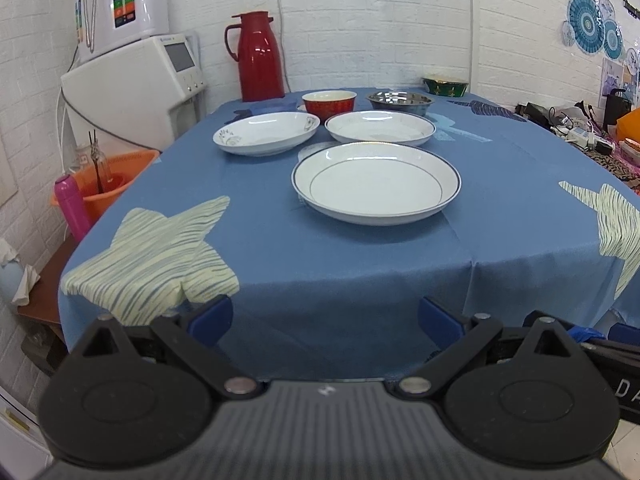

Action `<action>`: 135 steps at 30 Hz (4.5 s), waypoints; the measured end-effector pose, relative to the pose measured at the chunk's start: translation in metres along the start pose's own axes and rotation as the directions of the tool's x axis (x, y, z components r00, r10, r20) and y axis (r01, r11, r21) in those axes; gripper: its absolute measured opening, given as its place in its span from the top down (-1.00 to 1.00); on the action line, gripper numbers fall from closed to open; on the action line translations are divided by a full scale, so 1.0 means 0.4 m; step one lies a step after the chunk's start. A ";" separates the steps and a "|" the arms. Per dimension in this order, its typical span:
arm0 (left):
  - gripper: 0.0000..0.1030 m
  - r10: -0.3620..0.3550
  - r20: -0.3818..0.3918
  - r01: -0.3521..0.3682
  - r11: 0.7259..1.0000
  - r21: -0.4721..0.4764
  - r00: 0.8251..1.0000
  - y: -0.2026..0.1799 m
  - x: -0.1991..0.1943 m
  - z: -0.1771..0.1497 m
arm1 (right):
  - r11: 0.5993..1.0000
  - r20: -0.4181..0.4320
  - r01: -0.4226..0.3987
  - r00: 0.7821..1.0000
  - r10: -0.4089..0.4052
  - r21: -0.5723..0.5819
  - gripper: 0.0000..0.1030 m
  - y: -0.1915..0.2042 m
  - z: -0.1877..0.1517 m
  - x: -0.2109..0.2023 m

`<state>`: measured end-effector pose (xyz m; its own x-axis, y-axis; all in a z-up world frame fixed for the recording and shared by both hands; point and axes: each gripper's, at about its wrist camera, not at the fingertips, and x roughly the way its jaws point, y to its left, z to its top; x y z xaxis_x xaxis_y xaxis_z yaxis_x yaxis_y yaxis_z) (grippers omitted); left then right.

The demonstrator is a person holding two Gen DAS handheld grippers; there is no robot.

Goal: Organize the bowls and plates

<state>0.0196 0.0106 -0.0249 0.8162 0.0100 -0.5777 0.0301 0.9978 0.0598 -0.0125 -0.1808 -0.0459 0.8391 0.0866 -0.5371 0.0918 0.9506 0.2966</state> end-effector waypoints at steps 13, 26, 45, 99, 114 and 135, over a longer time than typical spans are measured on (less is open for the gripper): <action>-0.92 -0.002 -0.103 0.002 1.000 0.005 0.995 0.011 0.103 0.028 | 1.000 -0.066 0.019 0.998 -0.020 -0.011 -0.74 -0.008 -0.009 0.040; -0.92 -0.017 -0.120 0.009 0.998 -0.059 0.993 0.104 0.191 0.192 | 0.991 -0.048 0.031 0.998 -0.038 -0.129 -0.74 0.048 0.213 0.176; -0.91 -0.103 -0.252 0.100 0.995 -0.026 0.962 0.163 0.464 0.317 | 0.955 -0.260 -0.015 0.963 -0.066 -0.297 -0.75 0.160 0.314 0.476; 0.31 -0.095 -0.165 0.067 0.984 -0.167 0.982 0.396 0.452 0.292 | 0.801 -0.303 -0.403 0.908 0.289 -0.443 -0.11 0.434 0.229 0.497; -0.44 -0.089 -0.030 0.081 0.978 -0.191 0.996 0.484 0.475 0.461 | 0.806 -0.159 -0.360 0.933 0.324 -0.470 -0.12 0.429 0.485 0.570; -0.39 -0.212 -0.238 0.133 0.942 -0.308 0.948 0.559 0.796 0.546 | 0.819 -0.417 -0.414 0.876 0.242 -0.396 -0.19 0.526 0.531 0.926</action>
<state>0.4124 0.2223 -0.0178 0.6302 -0.1861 -0.7538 -0.0403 0.9617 -0.2711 0.4315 -0.0119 -0.0148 0.5340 0.4298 -0.7281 -0.4850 0.8611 0.1527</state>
